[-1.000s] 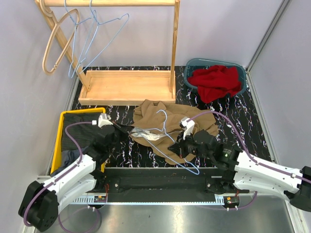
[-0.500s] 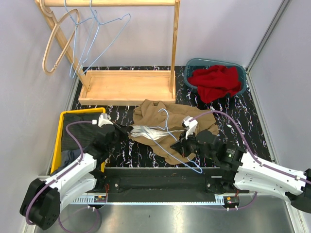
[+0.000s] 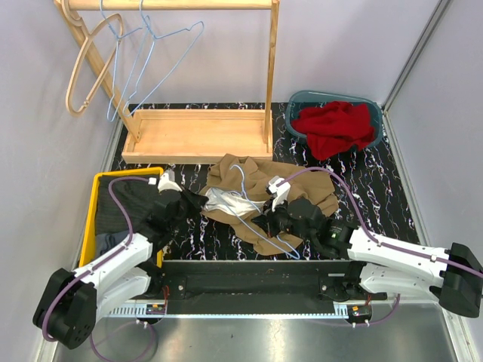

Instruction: Place the skirt on the hanger

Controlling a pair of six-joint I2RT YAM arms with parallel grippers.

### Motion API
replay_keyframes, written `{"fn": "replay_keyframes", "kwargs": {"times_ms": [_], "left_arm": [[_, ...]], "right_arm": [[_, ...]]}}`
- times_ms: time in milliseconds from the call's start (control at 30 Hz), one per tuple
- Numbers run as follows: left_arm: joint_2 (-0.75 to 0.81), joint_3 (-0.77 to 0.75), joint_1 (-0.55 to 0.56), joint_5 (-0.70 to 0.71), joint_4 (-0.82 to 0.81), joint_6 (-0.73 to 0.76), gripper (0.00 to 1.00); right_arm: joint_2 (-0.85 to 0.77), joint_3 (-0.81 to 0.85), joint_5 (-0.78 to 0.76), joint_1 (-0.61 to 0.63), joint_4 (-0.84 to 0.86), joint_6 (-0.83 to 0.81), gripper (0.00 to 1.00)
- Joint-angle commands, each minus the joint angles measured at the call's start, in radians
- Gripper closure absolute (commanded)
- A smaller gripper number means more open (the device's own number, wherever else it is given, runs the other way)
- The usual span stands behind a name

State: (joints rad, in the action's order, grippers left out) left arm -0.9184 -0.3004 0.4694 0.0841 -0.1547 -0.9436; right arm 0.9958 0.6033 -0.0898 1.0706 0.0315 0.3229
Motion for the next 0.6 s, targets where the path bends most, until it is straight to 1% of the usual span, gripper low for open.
{"fn": "replay_keyframes", "kwargs": {"times_ms": [0,67,200,267,367,567], "left_arm": [[0.018,-0.039,-0.005,0.032,-0.002,0.075,0.87],[0.032,-0.040,-0.005,0.042,0.012,0.086,0.84],[0.061,-0.048,-0.005,0.054,0.053,0.108,0.75],[0.075,-0.046,-0.005,0.052,0.060,0.124,0.73],[0.066,-0.034,-0.005,0.043,0.052,0.143,0.71],[0.018,0.006,-0.005,0.031,-0.014,0.151,0.74]], "right_arm": [[-0.005,0.038,-0.036,0.006,0.148,-0.053,1.00],[-0.002,0.035,-0.022,0.006,0.154,-0.058,1.00],[0.012,0.020,-0.011,0.009,0.174,-0.050,1.00],[0.033,0.018,-0.004,0.011,0.191,-0.044,1.00],[0.056,0.019,0.002,0.017,0.217,-0.036,1.00],[0.084,0.036,0.010,0.020,0.232,-0.028,1.00]]}}
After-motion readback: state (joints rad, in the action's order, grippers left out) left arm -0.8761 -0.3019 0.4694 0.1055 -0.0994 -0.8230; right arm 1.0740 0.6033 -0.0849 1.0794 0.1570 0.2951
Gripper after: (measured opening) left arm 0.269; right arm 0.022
